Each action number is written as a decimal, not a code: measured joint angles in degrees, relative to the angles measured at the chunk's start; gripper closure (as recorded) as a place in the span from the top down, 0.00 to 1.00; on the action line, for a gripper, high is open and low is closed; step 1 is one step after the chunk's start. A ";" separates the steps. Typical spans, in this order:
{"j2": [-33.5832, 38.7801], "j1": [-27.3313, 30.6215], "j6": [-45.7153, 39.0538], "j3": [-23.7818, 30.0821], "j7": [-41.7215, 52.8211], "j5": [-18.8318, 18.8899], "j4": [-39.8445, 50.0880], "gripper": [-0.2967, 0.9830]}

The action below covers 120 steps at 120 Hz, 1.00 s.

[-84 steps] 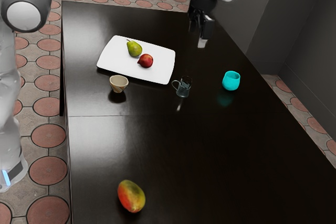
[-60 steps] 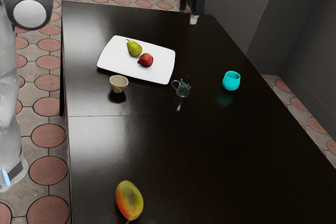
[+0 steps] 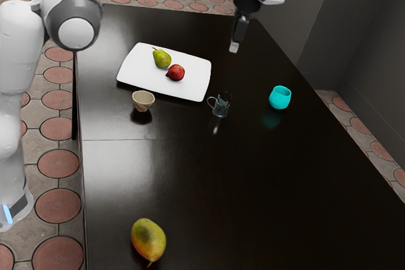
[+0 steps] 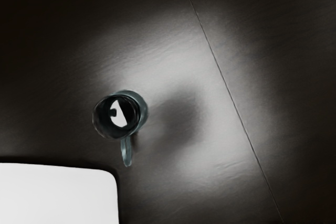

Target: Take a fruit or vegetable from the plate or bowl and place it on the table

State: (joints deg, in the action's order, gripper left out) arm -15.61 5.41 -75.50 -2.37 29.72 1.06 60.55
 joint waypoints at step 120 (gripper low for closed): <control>11.70 7.37 -41.49 -12.25 37.42 1.29 48.00 0.77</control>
State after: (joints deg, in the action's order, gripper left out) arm -3.91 12.78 -116.99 -14.62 67.14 2.36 108.55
